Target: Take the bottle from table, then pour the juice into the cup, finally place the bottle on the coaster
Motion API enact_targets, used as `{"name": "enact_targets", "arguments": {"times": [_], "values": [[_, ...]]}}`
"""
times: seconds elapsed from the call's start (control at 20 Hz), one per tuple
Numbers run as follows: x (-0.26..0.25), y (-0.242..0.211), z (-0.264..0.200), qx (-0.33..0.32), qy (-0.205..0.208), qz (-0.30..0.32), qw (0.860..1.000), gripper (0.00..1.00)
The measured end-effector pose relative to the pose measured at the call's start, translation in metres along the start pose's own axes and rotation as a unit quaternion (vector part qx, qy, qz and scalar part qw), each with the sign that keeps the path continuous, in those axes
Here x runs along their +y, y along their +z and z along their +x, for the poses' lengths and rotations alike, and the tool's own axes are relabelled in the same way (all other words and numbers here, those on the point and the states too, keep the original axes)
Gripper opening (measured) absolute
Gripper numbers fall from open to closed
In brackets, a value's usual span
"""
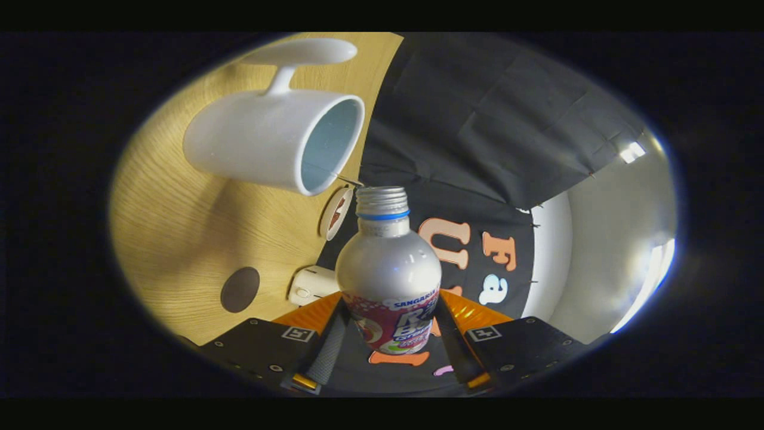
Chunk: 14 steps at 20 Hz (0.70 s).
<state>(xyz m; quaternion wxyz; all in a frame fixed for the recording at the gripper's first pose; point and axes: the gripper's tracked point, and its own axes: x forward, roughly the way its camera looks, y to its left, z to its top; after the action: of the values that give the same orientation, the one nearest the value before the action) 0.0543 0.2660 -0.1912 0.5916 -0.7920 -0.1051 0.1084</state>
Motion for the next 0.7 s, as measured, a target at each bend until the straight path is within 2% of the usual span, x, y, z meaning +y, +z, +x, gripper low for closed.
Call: {"name": "enact_targets", "arguments": {"times": [0.7], "values": [[-0.014, 0.000, 0.003, -0.015, -0.010, -0.028, 0.999, 0.77]]}}
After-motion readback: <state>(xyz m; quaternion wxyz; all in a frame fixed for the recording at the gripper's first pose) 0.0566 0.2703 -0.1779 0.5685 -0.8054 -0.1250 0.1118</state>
